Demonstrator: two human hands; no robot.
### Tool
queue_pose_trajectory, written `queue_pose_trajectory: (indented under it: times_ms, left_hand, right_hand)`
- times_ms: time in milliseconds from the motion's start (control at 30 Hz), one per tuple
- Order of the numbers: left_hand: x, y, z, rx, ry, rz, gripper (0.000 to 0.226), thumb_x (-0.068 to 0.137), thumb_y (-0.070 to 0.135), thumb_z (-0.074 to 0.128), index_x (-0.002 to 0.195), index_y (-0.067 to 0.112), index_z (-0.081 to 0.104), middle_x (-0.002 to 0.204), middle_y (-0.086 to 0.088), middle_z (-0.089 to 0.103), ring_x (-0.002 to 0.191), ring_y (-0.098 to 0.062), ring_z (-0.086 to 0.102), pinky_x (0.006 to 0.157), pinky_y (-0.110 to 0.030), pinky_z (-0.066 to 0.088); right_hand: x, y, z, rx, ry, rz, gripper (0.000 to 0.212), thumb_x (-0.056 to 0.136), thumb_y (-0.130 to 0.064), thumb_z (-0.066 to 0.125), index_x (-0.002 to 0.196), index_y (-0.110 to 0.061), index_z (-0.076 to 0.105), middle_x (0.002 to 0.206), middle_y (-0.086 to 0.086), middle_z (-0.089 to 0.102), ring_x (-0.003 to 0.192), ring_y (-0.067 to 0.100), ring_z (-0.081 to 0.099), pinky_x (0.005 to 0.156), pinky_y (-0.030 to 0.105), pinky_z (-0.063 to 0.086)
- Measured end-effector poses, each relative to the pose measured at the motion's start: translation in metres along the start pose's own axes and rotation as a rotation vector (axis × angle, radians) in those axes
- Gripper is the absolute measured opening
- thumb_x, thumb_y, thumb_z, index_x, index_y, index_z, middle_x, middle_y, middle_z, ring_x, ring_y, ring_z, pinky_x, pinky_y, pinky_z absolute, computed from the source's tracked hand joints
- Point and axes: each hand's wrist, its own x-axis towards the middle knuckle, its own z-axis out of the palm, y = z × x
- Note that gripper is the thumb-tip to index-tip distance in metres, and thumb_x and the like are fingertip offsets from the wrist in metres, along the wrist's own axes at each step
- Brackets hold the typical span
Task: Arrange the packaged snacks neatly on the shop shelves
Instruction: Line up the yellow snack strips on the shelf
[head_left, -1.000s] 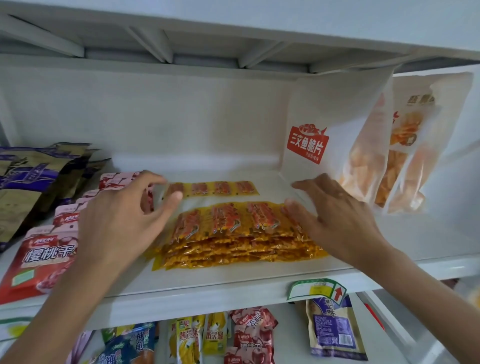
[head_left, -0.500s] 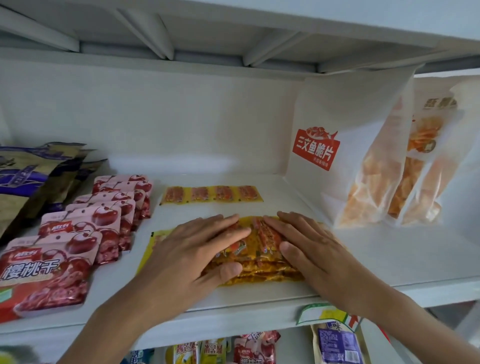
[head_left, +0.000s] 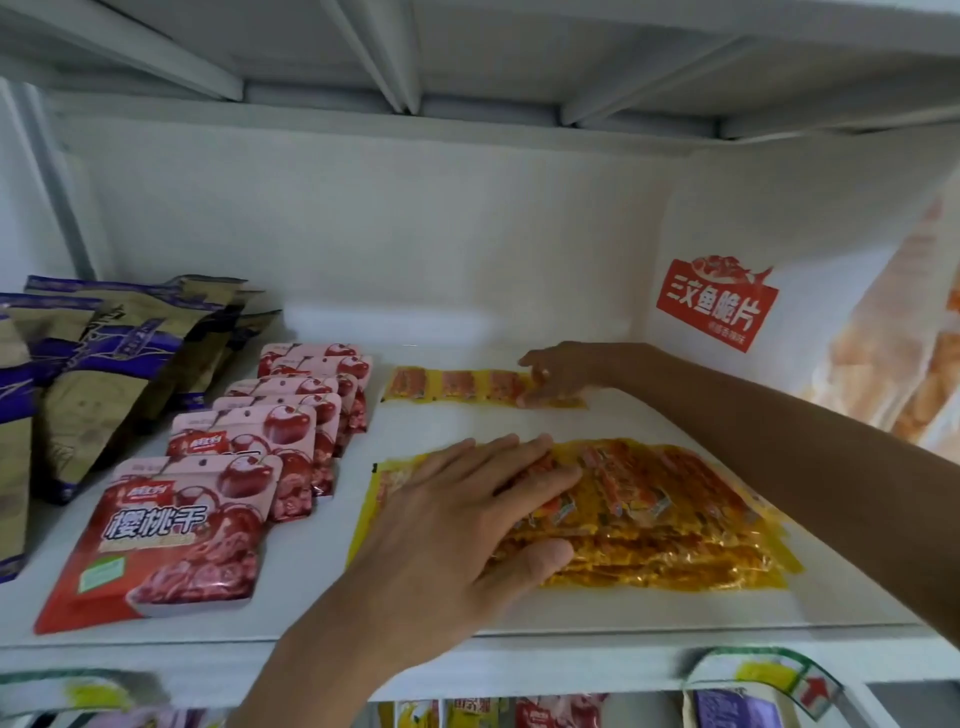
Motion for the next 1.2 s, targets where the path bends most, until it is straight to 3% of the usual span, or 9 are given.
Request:
queue_pose_trajectory:
  times_ms: [167,300,467,600,800,900,1000,1100,1200]
  left_hand:
    - [0.000,0.001,-0.007,-0.042,0.004,0.023,0.060,0.104,0.070,0.009,0.161,0.055,0.005,0.173,0.023,0.002,0.159,0.001,-0.005,0.131,-0.037,0.005]
    - [-0.006,0.015,-0.032,-0.125,0.259,0.024,0.066,0.105,0.063,0.013,0.164,0.035,0.025,0.174,0.014,0.012,0.161,-0.011,0.003,0.130,-0.053,0.012]
    - [0.028,-0.012,-0.088,-0.160,0.406,-0.237,0.087,0.093,0.068,0.057,0.164,0.032,0.024,0.171,0.014,0.022,0.159,-0.008,0.014,0.127,-0.048,0.026]
    - [0.067,-0.028,-0.098,-0.042,0.257,-0.364,0.111,0.079,0.059,0.081,0.165,0.030,0.018,0.169,0.002,0.030,0.154,-0.019,0.027,0.122,-0.045,0.033]
    - [0.069,0.006,-0.101,-0.925,0.287,-0.428,0.107,0.067,0.091,0.064,0.157,0.047,0.027,0.146,0.020,0.048,0.139,-0.008,0.048,0.112,-0.042,0.046]
    - [0.064,0.025,-0.101,-1.040,0.250,-0.399,0.092,0.077,0.061,0.083,0.154,0.046,0.034,0.141,0.010,0.056,0.120,-0.010,0.066,0.099,-0.042,0.058]
    - [0.060,0.040,-0.102,-0.986,0.273,-0.482,0.058,0.092,0.018,0.078,0.142,0.035,0.053,0.127,-0.004,0.063,0.095,-0.022,0.077,0.085,-0.037,0.063]
    - [0.052,0.044,-0.108,-1.024,0.212,-0.551,0.029,0.097,0.006,0.059,0.125,0.011,0.064,0.121,-0.024,0.071,0.095,-0.034,0.078,0.083,-0.043,0.063]
    - [0.039,0.045,-0.126,-1.339,-0.004,-0.588,0.023,0.101,0.008,0.046,0.117,0.003,0.062,0.111,-0.026,0.075,0.083,-0.035,0.079,0.059,-0.032,0.063]
  right_hand:
    - [-0.002,0.005,0.001,-0.018,0.182,-0.053,0.055,0.093,-0.052,0.072,0.137,-0.022,0.058,0.124,0.004,0.065,0.102,0.020,0.058,0.082,0.034,0.048]
    - [-0.033,0.000,-0.025,0.070,0.385,-0.091,0.039,0.093,-0.043,0.075,0.125,-0.022,0.067,0.114,0.007,0.069,0.104,0.026,0.065,0.082,0.033,0.048]
    - [-0.106,-0.022,-0.091,0.199,0.537,-0.163,0.037,0.096,-0.047,0.071,0.125,-0.024,0.070,0.107,0.004,0.077,0.099,0.019,0.071,0.086,0.025,0.052]
    - [-0.170,-0.045,-0.118,0.551,0.452,-0.235,0.033,0.099,-0.044,0.068,0.126,-0.025,0.068,0.107,0.001,0.079,0.095,0.015,0.077,0.086,0.030,0.063]
    - [-0.215,-0.048,-0.116,0.850,0.217,-0.193,0.032,0.111,-0.026,0.048,0.136,-0.009,0.058,0.120,0.012,0.076,0.103,0.029,0.077,0.094,0.038,0.059]
    - [-0.226,-0.046,-0.112,0.941,0.107,-0.087,0.035,0.112,-0.026,0.043,0.137,-0.007,0.058,0.111,0.009,0.077,0.087,0.021,0.077,0.075,0.032,0.058]
    - [-0.237,-0.040,-0.104,1.029,-0.005,-0.014,0.035,0.111,-0.028,0.045,0.136,-0.007,0.058,0.100,0.008,0.076,0.064,0.012,0.064,0.049,0.020,0.046]
    - [-0.249,-0.035,-0.091,1.094,-0.095,-0.034,0.028,0.109,-0.033,0.050,0.118,-0.009,0.061,0.089,0.005,0.070,0.054,0.009,0.052,0.043,0.017,0.036]
    - [-0.266,-0.025,-0.076,1.142,-0.178,-0.209,0.052,0.104,-0.057,0.048,0.115,-0.009,0.063,0.090,0.008,0.064,0.056,0.010,0.048,0.048,0.018,0.035]
